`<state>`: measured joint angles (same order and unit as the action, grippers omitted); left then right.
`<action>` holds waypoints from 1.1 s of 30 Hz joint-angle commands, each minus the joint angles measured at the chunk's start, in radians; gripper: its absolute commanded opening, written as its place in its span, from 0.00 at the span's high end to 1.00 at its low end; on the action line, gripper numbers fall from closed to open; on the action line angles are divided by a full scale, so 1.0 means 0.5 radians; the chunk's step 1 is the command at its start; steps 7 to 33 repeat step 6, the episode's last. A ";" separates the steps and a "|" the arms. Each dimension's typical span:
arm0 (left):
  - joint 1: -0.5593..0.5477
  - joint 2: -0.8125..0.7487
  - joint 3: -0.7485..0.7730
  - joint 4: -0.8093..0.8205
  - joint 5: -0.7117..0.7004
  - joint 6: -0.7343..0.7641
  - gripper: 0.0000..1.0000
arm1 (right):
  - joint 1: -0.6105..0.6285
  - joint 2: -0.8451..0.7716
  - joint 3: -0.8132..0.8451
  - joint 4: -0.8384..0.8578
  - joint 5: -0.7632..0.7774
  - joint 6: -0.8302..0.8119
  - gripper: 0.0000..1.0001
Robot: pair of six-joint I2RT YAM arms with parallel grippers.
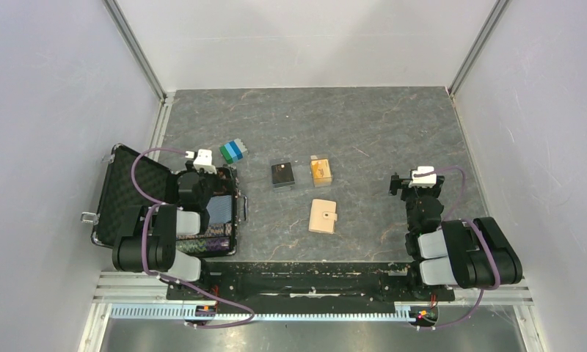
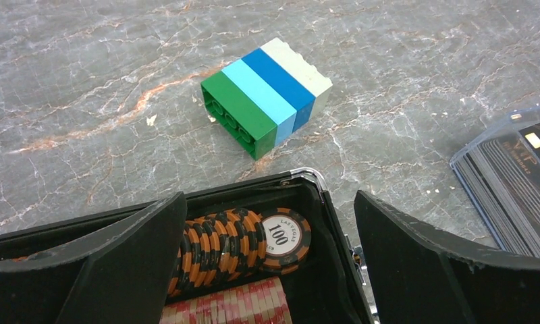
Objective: Put the credit cards into the card holder
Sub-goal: Reset both arms
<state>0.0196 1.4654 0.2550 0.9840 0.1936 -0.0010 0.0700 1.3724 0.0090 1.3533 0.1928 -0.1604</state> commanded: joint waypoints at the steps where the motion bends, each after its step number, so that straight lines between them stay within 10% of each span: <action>1: -0.011 0.002 -0.009 0.194 0.002 0.079 0.00 | -0.004 0.005 -0.193 0.128 0.033 -0.004 0.02; 33: -0.012 0.009 0.011 0.159 -0.003 0.074 0.00 | -0.002 0.005 -0.194 0.128 0.032 -0.004 0.02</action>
